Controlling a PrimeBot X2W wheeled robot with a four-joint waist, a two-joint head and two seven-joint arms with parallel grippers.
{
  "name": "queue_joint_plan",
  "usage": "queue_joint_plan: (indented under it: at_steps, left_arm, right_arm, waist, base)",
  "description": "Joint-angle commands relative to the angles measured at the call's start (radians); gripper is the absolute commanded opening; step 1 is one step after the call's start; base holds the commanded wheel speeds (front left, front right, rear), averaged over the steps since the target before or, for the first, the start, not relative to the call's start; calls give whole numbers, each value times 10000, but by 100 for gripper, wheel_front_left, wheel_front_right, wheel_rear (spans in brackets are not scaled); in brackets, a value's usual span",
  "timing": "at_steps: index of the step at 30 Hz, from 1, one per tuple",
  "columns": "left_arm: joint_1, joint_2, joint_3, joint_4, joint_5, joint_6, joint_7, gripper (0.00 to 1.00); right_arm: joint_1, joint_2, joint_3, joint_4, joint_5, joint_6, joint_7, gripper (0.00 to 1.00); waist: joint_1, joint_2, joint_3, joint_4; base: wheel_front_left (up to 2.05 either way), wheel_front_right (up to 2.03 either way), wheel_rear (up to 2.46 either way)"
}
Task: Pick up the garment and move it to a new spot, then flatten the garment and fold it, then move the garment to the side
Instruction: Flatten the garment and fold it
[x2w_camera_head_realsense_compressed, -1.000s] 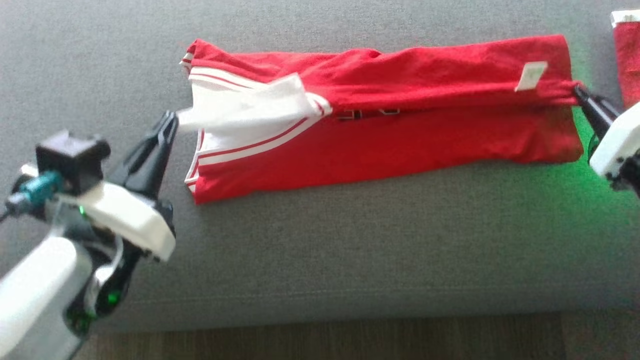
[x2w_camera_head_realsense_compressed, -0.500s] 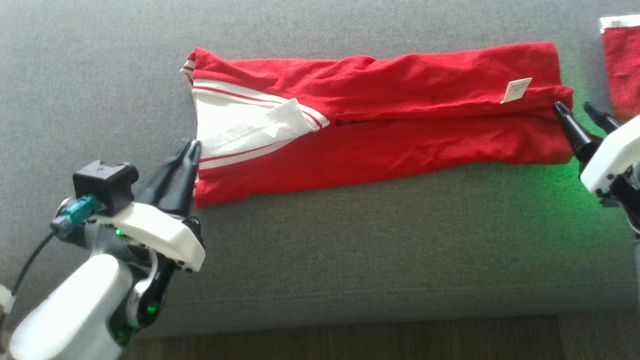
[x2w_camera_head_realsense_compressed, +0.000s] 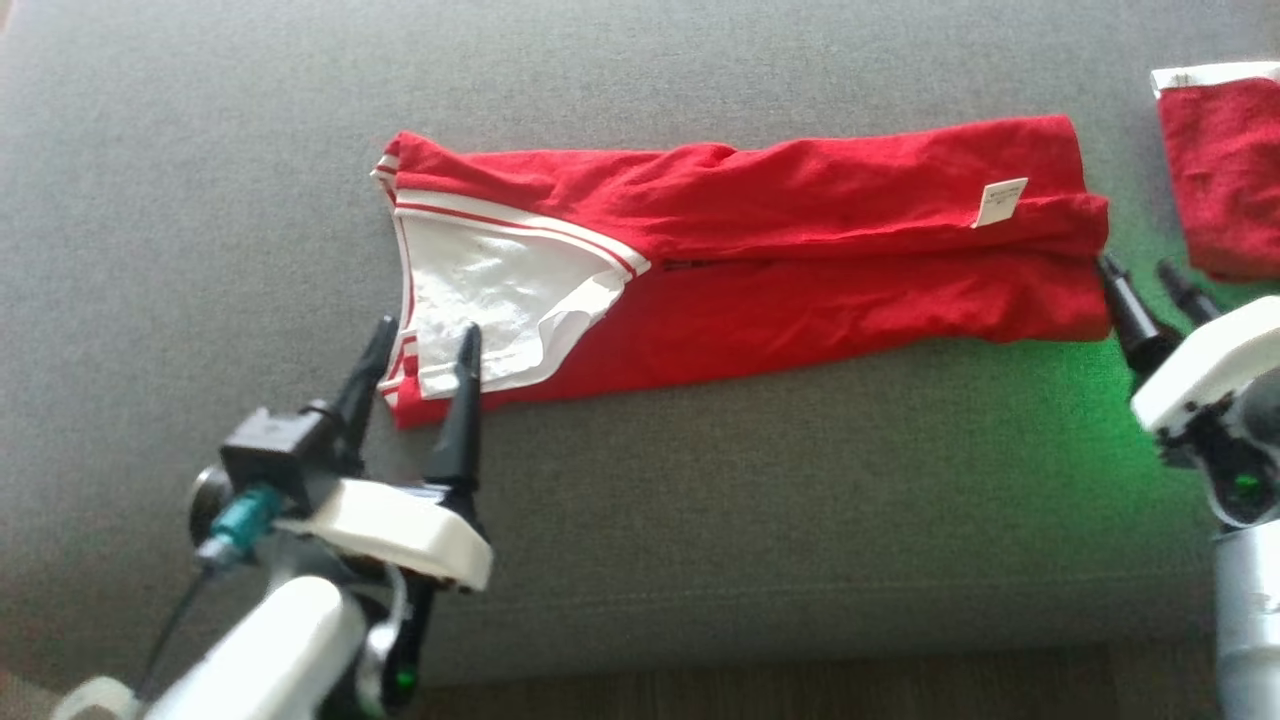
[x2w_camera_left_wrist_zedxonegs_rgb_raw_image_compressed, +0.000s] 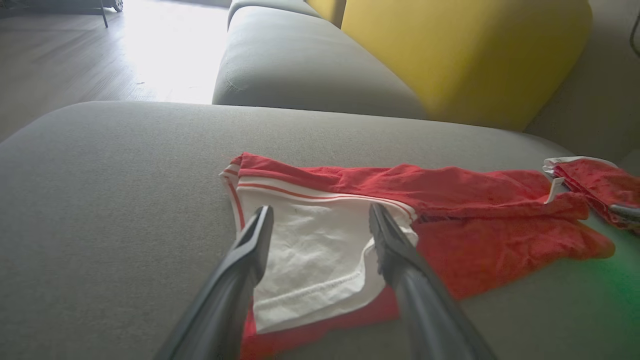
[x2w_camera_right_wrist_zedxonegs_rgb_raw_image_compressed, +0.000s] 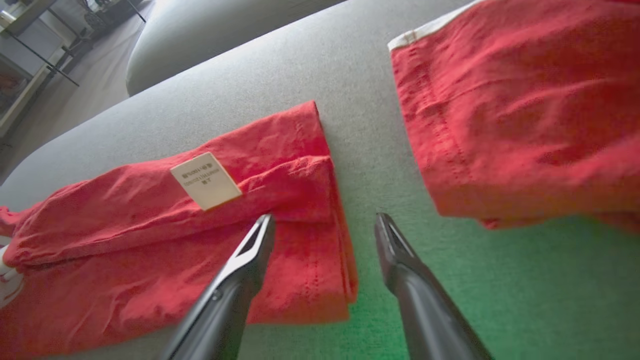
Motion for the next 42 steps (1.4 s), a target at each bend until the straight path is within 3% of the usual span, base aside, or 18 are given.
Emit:
queue_joint_plan:
  at_steps: [1, 9, 20, 22, 24, 25, 26, 42]
  left_arm:
    - [-120, 49, 289, -317, 171, 97, -123, 100]
    - [-30, -598, -28, -353, 802, 91, -225, 100]
    - [-34, -846, 199, -281, 1013, -86, -249, 100]
    - [-14, -873, 243, -273, 1026, -113, -251, 100]
    - [-1, -907, 276, -258, 1036, -146, -252, 100]
    - [3, -922, 280, -251, 1040, -174, -252, 100]
    - [11, -932, 289, -246, 1044, -189, -253, 100]
    - [311, -846, 463, -233, 995, -249, -255, 100]
  right_arm:
    - [-397, 95, 76, -155, -136, -4, -99, 100]
    - [-1455, 217, -329, 1258, -691, -4, -420, 100]
    - [-2240, 161, -488, 3141, -1834, -4, -53, 100]
    - [-2259, 201, -443, 3299, -1838, -4, 98, 79]
    - [-2236, 232, -385, 3420, -1815, -4, 259, 37]
    - [-2211, 252, -355, 3455, -1817, -4, 332, 25]
    - [-2176, 259, -291, 3469, -1850, -4, 404, 1]
    - [-2206, -184, -259, 2609, -1788, -4, 373, 0]
  waist:
    - [1, -1, -9, 53]
    - [1, -1, 152, 412]
    - [1, -1, 316, 619]
    - [1, -1, 307, 598]
    - [1, -1, 290, 580]
    - [1, -1, 274, 568]
    - [1, -1, 260, 551]
    - [1, -1, -490, 208]
  base:
    - [0, 0, 0]
    - [0, 0, 0]
    - [0, 0, 0]
    - [0, 0, 0]
    - [0, 0, 0]
    - [0, 0, 0]
    - [0, 0, 0]
    - [0, 0, 0]
